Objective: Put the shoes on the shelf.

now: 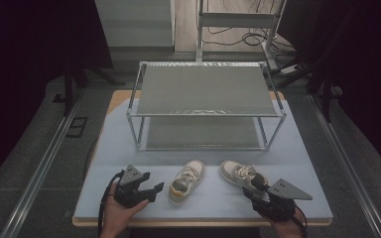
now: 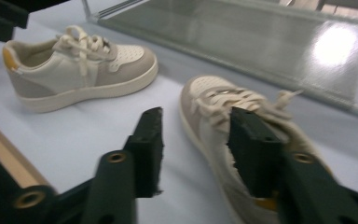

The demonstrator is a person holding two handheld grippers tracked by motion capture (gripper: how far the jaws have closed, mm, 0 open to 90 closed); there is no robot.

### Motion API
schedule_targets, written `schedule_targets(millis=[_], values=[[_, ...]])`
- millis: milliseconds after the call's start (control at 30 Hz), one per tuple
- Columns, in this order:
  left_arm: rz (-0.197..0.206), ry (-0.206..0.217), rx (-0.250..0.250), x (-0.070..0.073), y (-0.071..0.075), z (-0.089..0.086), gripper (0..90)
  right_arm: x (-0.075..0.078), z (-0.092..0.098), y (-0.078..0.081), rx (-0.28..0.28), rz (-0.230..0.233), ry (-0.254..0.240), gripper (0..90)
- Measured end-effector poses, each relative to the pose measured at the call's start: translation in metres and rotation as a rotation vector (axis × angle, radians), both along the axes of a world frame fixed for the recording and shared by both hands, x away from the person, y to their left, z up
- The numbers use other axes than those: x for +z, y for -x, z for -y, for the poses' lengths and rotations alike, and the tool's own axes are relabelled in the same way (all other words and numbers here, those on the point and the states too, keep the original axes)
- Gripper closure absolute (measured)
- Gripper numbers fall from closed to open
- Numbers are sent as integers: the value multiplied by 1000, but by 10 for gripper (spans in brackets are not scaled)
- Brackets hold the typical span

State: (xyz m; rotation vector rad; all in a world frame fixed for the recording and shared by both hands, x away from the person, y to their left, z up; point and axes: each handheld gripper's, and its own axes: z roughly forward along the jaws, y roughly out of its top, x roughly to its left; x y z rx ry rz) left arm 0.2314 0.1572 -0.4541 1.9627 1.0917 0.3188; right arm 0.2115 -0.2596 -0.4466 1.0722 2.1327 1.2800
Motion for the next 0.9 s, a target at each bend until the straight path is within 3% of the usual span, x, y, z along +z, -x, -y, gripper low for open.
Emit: schedule_targets(millis=[233, 400, 600, 900], values=[[-10, -13, -33, 8, 7, 19, 275, 0, 13, -10, -40, -34, -1, 304], [-29, -38, -41, 5, 6, 38, 183, -5, 22, -21, -63, -45, -5, 230], [-51, -74, -71, 3, 3, 55, 143, -8, 32, -32, -68, -68, -7, 204], [-94, -144, -75, -2, -17, 83, 111, -21, 30, -53, -43, -142, 2, 170]])
